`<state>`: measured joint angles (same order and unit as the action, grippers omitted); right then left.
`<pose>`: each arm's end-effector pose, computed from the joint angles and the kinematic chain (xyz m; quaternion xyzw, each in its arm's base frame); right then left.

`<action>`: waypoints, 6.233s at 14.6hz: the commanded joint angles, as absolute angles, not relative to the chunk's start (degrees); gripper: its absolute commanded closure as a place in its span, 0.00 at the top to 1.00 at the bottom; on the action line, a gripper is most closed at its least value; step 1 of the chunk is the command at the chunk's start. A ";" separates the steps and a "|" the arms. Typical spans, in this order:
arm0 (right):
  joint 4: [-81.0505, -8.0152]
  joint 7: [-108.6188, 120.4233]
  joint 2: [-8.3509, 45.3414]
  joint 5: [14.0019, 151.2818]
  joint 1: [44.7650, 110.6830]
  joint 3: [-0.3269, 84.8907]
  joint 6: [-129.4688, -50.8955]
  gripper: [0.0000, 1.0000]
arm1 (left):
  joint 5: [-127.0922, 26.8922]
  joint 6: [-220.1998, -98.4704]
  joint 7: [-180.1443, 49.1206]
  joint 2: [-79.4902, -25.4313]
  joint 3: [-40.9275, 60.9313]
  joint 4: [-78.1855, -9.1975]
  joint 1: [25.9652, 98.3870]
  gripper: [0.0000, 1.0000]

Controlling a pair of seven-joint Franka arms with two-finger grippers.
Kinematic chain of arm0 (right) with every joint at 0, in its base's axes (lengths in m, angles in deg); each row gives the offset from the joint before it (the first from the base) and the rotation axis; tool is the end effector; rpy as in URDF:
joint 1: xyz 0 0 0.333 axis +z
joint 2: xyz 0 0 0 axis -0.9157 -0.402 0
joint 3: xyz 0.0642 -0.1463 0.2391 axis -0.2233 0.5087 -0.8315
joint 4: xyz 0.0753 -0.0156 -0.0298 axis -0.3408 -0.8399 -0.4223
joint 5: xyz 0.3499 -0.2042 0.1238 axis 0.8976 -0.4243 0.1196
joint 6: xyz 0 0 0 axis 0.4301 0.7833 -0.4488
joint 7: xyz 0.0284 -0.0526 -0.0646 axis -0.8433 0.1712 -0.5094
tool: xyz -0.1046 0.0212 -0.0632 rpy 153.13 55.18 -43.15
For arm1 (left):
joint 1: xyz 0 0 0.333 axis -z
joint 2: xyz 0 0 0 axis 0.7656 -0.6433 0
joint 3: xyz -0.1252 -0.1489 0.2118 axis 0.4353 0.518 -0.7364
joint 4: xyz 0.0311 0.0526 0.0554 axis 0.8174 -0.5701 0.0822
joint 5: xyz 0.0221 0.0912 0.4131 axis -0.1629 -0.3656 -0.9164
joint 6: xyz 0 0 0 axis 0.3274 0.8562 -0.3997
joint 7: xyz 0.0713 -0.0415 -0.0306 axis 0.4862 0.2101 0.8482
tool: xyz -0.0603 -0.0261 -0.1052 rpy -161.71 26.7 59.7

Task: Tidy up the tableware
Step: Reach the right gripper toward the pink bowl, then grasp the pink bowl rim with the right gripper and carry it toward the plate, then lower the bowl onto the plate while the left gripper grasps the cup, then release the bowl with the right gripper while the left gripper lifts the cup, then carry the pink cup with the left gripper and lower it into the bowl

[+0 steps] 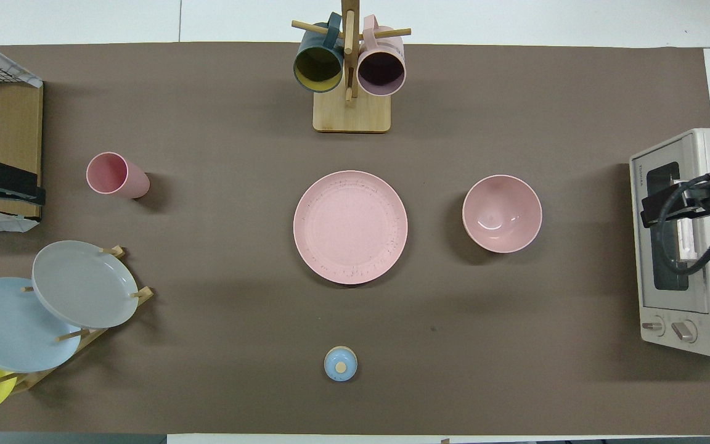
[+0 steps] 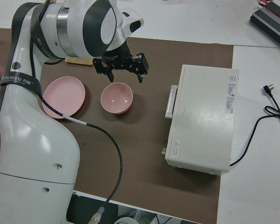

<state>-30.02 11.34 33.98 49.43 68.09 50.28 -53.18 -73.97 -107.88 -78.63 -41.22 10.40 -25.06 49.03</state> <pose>0.5637 0.0034 0.5769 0.9966 0.0295 -0.0744 0.0217 0.5721 -0.0283 0.5831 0.9997 -0.0019 -0.0211 0.0102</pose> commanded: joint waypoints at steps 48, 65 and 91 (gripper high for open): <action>-16.53 55.82 0.09 51.17 105.32 49.39 -82.95 0.00 | -74.09 -131.06 -73.32 -60.41 11.02 -26.24 50.40 1.00; -18.75 58.02 2.01 52.93 104.19 49.57 -87.02 1.00 | -75.84 -137.93 -70.58 -62.09 10.93 -35.83 51.98 0.21; -33.94 11.71 33.49 51.26 72.28 53.18 -59.86 1.00 | -73.48 -130.19 -21.37 -66.57 11.11 -16.04 85.20 0.00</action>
